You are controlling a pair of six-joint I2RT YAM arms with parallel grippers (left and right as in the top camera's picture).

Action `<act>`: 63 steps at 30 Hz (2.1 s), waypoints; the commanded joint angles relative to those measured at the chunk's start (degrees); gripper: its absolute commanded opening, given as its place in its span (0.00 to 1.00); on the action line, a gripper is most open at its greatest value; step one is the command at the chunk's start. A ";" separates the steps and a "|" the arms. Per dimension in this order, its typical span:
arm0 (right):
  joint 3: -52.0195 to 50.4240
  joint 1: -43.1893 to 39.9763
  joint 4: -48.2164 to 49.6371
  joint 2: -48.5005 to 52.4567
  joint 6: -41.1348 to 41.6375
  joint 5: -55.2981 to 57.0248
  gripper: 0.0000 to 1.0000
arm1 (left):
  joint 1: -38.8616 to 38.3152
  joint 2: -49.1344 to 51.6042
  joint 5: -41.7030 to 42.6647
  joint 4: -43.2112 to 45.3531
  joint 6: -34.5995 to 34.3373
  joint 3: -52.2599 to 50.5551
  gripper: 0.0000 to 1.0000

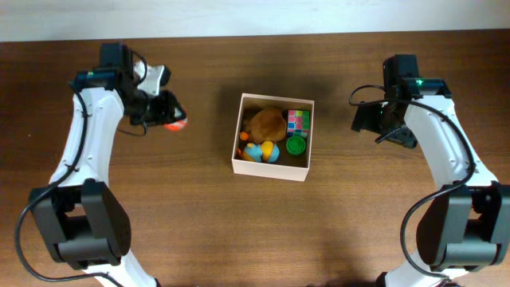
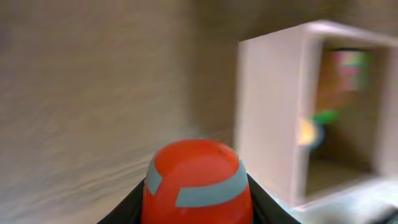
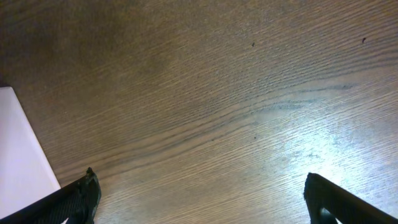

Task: Pack container
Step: 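Carry the ball with the left gripper into the box and release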

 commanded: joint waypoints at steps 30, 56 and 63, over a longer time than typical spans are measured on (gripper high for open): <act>-0.28 -0.22 0.04 -0.02 0.52 0.07 0.99 | -32.96 -1.27 -1.99 -2.89 20.96 4.39 0.21; -0.28 -0.22 0.04 -0.02 0.52 0.07 0.99 | -33.18 -0.98 -4.11 1.05 20.94 4.37 0.92; -0.28 -0.22 0.04 -0.02 0.52 0.07 0.99 | -33.20 -0.98 -4.11 1.20 20.94 4.37 0.99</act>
